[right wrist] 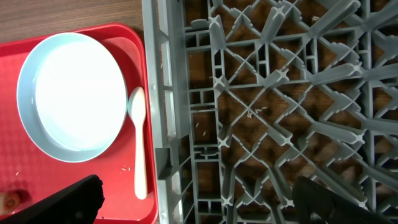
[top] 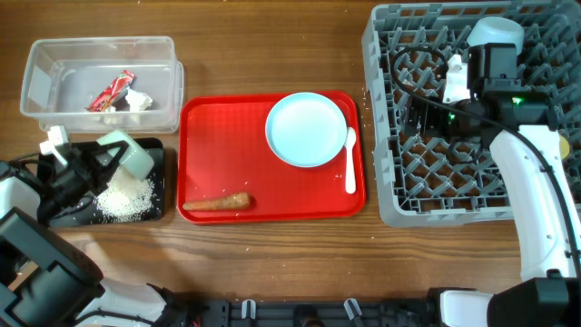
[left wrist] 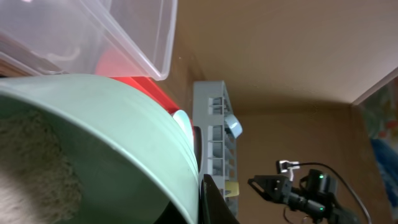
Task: Sort waste into correct bins and load items into the dishwasher rack
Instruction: 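Tip the green bowl over the black tray to pour out the rice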
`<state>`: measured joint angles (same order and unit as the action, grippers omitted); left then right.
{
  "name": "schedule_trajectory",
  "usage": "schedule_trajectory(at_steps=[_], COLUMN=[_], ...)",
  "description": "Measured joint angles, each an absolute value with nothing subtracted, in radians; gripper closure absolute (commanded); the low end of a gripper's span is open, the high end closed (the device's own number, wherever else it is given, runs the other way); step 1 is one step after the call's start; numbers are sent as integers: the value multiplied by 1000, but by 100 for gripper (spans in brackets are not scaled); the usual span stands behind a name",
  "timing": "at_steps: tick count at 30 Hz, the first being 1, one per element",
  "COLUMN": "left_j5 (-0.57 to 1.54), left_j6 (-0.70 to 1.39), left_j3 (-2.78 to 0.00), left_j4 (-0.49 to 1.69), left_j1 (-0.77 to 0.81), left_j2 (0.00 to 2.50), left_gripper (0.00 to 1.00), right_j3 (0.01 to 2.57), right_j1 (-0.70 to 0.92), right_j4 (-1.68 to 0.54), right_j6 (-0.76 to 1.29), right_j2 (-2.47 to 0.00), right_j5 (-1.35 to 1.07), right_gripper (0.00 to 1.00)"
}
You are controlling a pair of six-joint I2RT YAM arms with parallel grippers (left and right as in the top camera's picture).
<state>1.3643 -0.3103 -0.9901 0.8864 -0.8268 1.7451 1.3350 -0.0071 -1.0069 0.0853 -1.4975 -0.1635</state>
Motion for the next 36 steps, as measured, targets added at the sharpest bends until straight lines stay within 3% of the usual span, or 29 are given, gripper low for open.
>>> schedule_trajectory(at_steps=[17,36], left_j5=[1402,1407], left_j6=[-227,-179], left_j3=[-989,-986], left_j4=[926,950], left_j1=[-929,-929], left_j2=[1753,1758], left_gripper=[96,96], right_j3=[1335,1335], right_j1=[-7,-7], right_j4=[-1010,-1021], right_j6=[85,85], right_j2=[-1497,-1497], right_j5=[-163,-163], right_gripper=[0,0])
